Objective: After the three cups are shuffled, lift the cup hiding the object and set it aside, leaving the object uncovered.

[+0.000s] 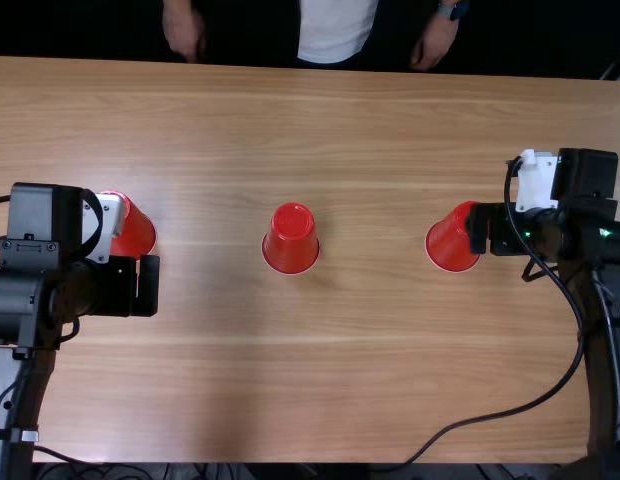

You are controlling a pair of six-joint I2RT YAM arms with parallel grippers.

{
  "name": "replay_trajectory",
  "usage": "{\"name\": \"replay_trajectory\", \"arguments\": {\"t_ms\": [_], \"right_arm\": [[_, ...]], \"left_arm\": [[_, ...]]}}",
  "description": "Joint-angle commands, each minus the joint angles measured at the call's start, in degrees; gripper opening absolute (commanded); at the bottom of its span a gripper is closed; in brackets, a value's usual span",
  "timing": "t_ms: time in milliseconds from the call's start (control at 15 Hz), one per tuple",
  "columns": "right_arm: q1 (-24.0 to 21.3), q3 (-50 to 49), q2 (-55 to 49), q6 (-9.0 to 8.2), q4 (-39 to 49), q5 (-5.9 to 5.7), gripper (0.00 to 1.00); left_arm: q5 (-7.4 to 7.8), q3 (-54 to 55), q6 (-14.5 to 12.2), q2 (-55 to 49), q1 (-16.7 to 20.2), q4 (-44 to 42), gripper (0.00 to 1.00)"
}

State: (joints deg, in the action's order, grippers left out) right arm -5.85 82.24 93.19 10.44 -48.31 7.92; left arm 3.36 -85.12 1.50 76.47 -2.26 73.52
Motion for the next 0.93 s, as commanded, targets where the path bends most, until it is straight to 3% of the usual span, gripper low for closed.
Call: {"name": "replay_trajectory", "arguments": {"t_ms": [0, 800, 867], "right_arm": [[1.0, 1.7, 2.3, 0.53, 0.4, 0.51, 1.0], [3.6, 1.8, 14.2, 0.64, 7.2, 0.09, 1.0], [3.7, 1.8, 14.7, 0.64, 7.2, -0.01, 0.92]], "left_arm": [[0.02, -2.3, -0.2, 0.3, -0.5, 0.1, 1.0], [0.02, -2.2, -0.2, 1.1, -0.4, 0.1, 1.0], [0.02, -2.2, -0.2, 1.1, -0.4, 0.1, 1.0]]}}
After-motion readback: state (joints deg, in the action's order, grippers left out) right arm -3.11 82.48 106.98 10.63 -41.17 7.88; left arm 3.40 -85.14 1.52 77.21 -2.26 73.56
